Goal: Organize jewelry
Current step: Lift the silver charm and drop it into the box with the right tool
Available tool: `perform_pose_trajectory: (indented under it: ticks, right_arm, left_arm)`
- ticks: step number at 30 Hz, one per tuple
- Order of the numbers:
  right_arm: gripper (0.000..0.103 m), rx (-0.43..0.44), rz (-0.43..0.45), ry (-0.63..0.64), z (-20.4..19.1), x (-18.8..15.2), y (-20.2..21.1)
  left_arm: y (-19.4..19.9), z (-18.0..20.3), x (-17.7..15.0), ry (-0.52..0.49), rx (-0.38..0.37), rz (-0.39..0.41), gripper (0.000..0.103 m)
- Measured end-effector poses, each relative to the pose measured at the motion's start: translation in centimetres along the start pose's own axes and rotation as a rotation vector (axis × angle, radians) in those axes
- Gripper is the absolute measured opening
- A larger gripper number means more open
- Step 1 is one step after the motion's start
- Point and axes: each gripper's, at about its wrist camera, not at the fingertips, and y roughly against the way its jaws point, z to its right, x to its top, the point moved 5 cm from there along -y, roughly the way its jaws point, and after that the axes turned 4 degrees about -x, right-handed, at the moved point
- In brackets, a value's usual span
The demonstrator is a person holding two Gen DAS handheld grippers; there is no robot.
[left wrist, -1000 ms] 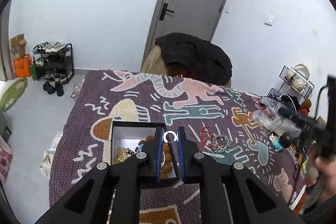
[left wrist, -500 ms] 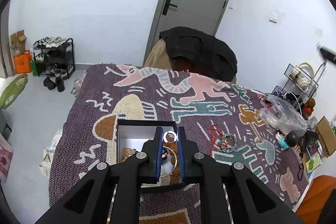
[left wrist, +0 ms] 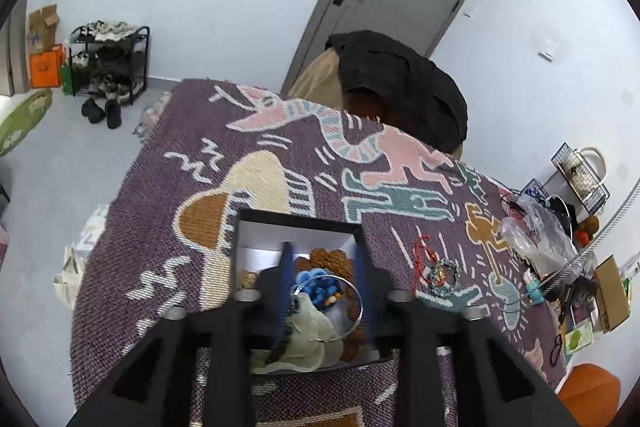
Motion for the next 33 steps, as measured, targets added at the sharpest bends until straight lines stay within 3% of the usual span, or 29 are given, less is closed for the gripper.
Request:
perform_pose_trajectory:
  ticks: [2,16,33]
  right_arm:
    - [0.015,0.015,0.011,0.009,-0.6,1.1,0.3]
    - [0.015,0.106,0.003,0.185,-9.1,5.9,-0.1]
    - [0.015,0.192,-0.068,0.258,-15.8,2.8,-3.9]
  left_arm:
    - [0.9,-0.3,0.1,0.002,0.005,0.037,0.06]
    - [6.6,-2.7,0.2,0.026,0.031,0.138,0.06]
    - [10.4,-6.9,-0.3,0.051,0.084,0.195,0.06]
